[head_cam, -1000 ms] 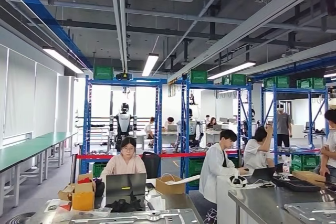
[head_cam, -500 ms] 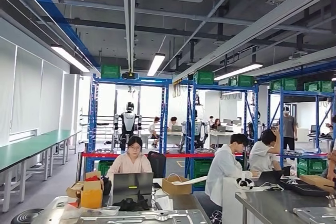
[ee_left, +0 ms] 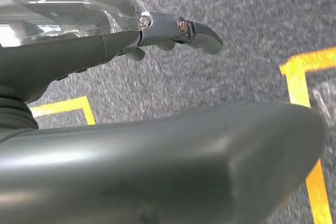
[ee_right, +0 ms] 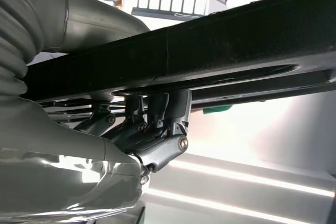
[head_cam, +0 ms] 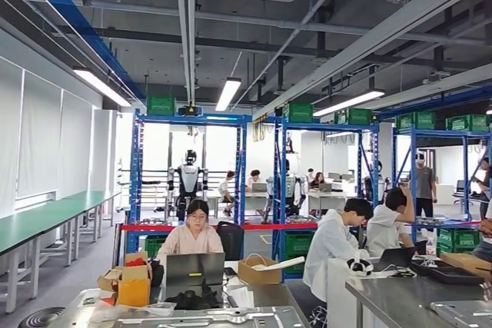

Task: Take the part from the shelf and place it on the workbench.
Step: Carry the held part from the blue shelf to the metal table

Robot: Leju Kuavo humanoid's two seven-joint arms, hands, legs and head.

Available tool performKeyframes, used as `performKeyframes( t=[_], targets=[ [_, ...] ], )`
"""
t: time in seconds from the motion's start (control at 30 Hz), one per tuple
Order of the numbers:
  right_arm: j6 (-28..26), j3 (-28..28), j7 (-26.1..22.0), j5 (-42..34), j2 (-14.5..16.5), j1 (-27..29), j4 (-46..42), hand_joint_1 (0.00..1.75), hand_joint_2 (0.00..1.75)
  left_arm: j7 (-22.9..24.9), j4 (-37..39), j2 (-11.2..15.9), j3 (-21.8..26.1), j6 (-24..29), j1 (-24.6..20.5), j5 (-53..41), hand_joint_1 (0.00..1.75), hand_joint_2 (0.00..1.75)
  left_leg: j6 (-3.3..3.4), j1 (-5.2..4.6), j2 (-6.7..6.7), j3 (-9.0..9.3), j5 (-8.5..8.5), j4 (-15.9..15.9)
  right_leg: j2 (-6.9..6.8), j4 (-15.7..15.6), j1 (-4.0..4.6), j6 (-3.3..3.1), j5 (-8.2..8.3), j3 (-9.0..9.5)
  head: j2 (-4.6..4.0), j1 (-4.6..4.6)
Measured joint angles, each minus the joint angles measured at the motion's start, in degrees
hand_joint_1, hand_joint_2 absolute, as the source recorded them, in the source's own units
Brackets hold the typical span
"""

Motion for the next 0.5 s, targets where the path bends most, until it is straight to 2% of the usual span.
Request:
performKeyframes(
  t=[0.07,0.13,0.17,0.2,0.23,0.3,0.33,0.37,0.4,0.5],
  targets=[
    [0.00,-0.01,0.00,0.00,0.17,-0.11,-0.08,1.75,1.75,-0.03,-0.01,0.01,-0.01,-0.04,-0.04,0.01,0.00,1.75,-0.40,0.04,0.07,-1.38,-2.11,3.20,-0.18,-0.90,-0.38,-0.20,0.33,0.58,0.00,0.00],
    [0.02,0.01,0.00,0.00,0.25,-0.08,-0.08,1.75,1.75,-0.03,-0.01,0.05,-0.01,-0.04,0.03,0.02,0.00,1.75,-0.85,0.22,0.11,-4.76,-5.13,9.95,-0.28,-0.99,-0.39,-0.31,0.27,0.71,0.00,0.00],
    [0.03,0.02,0.00,0.00,0.25,0.03,-0.07,1.75,1.75,-0.03,-0.01,0.09,-0.01,-0.03,0.09,0.02,0.00,1.75,-1.12,0.37,0.12,-6.29,-5.86,12.73,-0.30,-0.98,-0.43,-0.30,0.20,0.75,0.00,0.00],
    [0.04,0.02,0.00,0.00,0.25,0.11,-0.05,1.75,1.75,-0.03,-0.01,0.11,0.00,-0.01,0.14,0.02,0.00,1.75,-1.39,0.55,0.14,-7.00,-5.52,13.73,-0.30,-0.95,-0.49,-0.22,0.10,0.80,0.00,0.00],
    [0.04,0.03,0.00,0.00,0.25,0.15,-0.04,1.75,1.75,-0.03,-0.01,0.11,0.01,0.00,0.17,0.02,0.00,1.75,-1.66,0.78,0.17,-6.74,-4.22,12.75,-0.28,-0.88,-0.59,-0.09,-0.04,0.89,0.00,0.00],
    [0.04,0.03,0.00,0.00,0.25,0.15,-0.03,1.75,1.75,-0.03,-0.01,0.12,0.01,-0.01,0.13,0.02,0.00,1.75,-2.23,1.26,0.33,-3.82,-0.38,6.28,-0.22,-0.50,-0.81,0.47,-0.57,1.15,0.00,0.00],
    [0.04,0.02,0.00,-0.01,0.25,0.12,-0.04,1.75,1.75,-0.04,-0.01,0.12,0.00,-0.01,0.06,0.02,0.00,1.75,-2.27,1.34,0.40,-2.36,0.73,3.15,-0.18,-0.09,-0.80,0.86,-0.91,1.16,0.00,0.00],
    [0.04,0.02,0.01,-0.01,0.25,0.12,-0.05,1.75,1.75,-0.05,-0.01,0.11,-0.01,-0.01,0.00,0.02,0.00,1.75,-2.09,1.32,0.46,-1.37,1.22,1.11,-0.15,0.23,-0.76,1.24,-1.18,1.14,0.00,-0.01],
    [0.04,0.02,0.01,-0.02,0.25,0.11,-0.07,1.75,1.75,-0.07,-0.01,0.10,-0.01,-0.01,-0.02,0.02,0.00,1.75,-1.73,1.16,0.47,-1.00,0.98,0.39,-0.14,0.42,-0.71,1.56,-1.36,1.08,0.00,-0.01],
    [0.04,0.02,0.02,-0.03,0.25,0.07,-0.11,1.75,1.75,-0.10,-0.02,0.11,0.01,0.00,0.09,0.03,0.00,1.75,-0.36,0.86,0.40,-0.74,0.70,0.20,-0.15,0.84,-0.94,2.30,-1.97,1.09,0.00,-0.03]
  ],
)
